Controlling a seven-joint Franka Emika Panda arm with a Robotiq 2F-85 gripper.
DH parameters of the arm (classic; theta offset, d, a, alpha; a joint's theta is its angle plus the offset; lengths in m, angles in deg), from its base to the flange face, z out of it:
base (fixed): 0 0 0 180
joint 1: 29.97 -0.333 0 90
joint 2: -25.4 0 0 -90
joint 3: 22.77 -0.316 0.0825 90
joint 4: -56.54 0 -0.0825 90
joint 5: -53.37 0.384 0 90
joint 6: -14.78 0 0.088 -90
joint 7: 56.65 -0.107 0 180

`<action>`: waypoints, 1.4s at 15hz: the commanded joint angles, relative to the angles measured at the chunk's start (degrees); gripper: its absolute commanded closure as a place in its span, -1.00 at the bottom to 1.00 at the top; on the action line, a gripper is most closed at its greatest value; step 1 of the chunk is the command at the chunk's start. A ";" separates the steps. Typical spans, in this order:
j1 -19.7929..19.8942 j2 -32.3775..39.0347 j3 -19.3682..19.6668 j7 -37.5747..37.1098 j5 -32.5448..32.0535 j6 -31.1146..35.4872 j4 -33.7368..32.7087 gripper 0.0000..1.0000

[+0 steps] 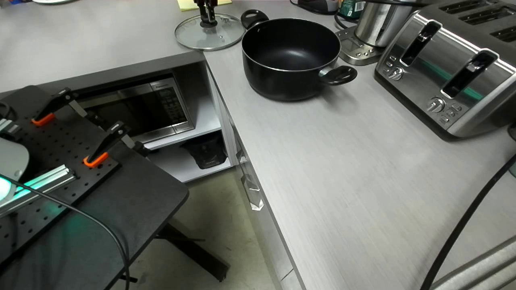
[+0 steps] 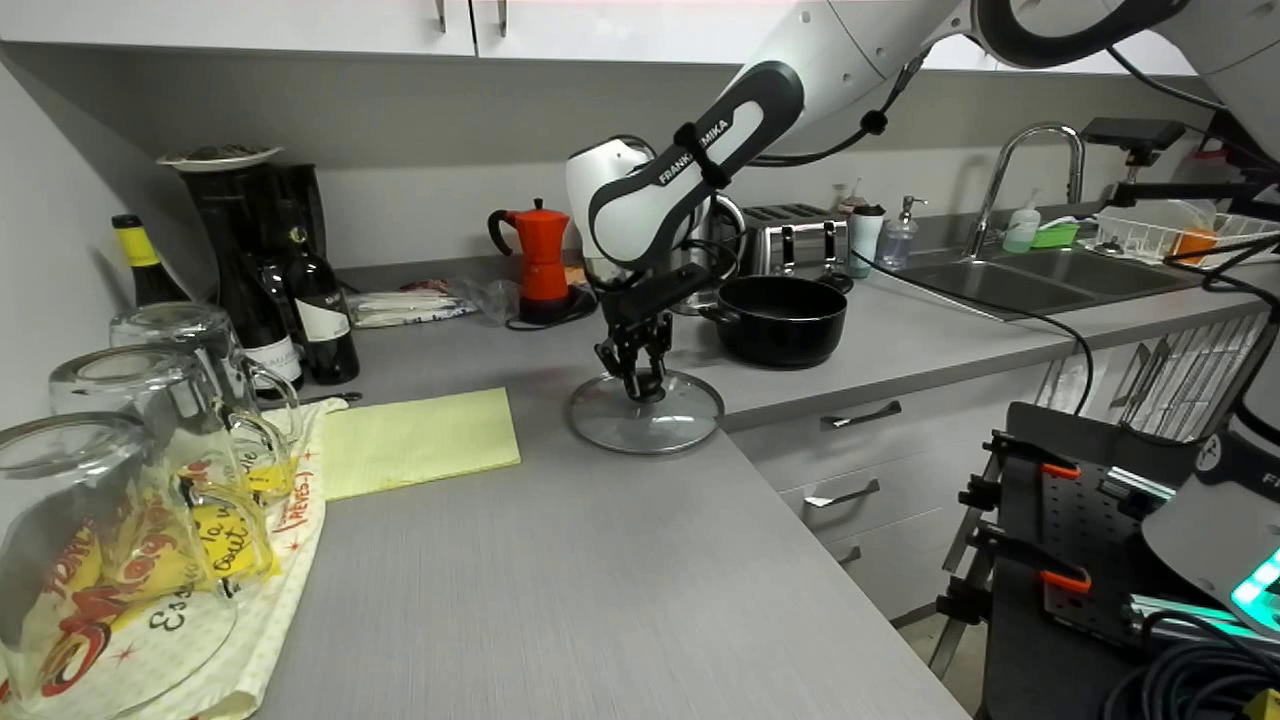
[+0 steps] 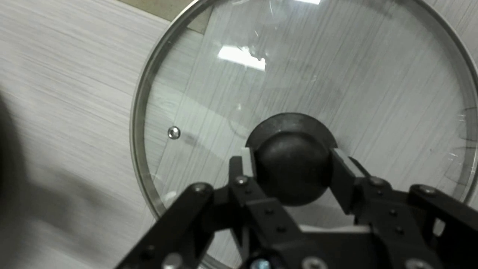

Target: Put the glass lid on the black pot.

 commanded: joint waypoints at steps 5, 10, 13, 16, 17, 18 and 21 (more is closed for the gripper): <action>-1.33 -6.00 -0.12 0.83 -0.20 2.01 5.72 0.50; -2.56 -16.07 0.21 0.15 -1.02 4.98 15.83 0.50; -2.41 -22.30 0.40 -0.54 -1.53 5.00 21.30 0.50; -1.69 -27.31 0.93 -1.45 -2.18 4.81 25.63 0.50; -1.13 -28.77 1.05 -1.49 -2.09 5.03 27.01 0.50; -0.68 -30.06 1.23 -1.78 -2.13 5.10 28.21 0.50; 1.42 -33.19 1.98 -2.33 -1.54 4.78 30.99 0.50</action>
